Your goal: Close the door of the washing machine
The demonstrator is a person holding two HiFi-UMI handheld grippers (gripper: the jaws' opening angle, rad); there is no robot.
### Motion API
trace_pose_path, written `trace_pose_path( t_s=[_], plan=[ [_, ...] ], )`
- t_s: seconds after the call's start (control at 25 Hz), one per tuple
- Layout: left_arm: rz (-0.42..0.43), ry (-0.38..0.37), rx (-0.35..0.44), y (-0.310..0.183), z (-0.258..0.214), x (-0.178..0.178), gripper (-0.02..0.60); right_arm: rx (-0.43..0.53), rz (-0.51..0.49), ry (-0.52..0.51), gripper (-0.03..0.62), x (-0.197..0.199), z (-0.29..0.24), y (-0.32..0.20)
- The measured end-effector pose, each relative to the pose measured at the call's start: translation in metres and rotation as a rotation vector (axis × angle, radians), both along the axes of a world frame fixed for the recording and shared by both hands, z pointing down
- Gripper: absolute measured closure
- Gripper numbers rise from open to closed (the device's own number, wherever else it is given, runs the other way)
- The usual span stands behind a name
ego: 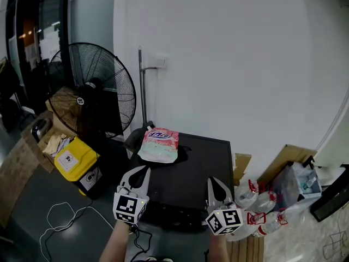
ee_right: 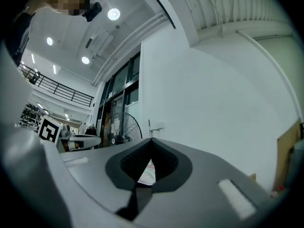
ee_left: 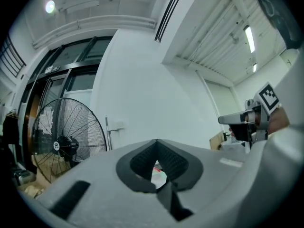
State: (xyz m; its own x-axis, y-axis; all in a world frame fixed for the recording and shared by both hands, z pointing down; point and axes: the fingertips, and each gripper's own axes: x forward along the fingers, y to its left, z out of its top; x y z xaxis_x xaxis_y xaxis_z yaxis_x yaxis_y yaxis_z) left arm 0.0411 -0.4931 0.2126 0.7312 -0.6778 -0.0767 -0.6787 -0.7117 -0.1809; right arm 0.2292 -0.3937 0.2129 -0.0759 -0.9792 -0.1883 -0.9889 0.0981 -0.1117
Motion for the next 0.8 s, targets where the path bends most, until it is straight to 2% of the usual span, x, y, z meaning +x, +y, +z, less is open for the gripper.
trace_pose_path(
  t_s=[0.8],
  plan=[
    [-0.029,-0.008,-0.020,-0.003,0.011,-0.010,0.574,-0.016,-0.032,0.008,0.583,-0.011,0.007,-0.009]
  ],
)
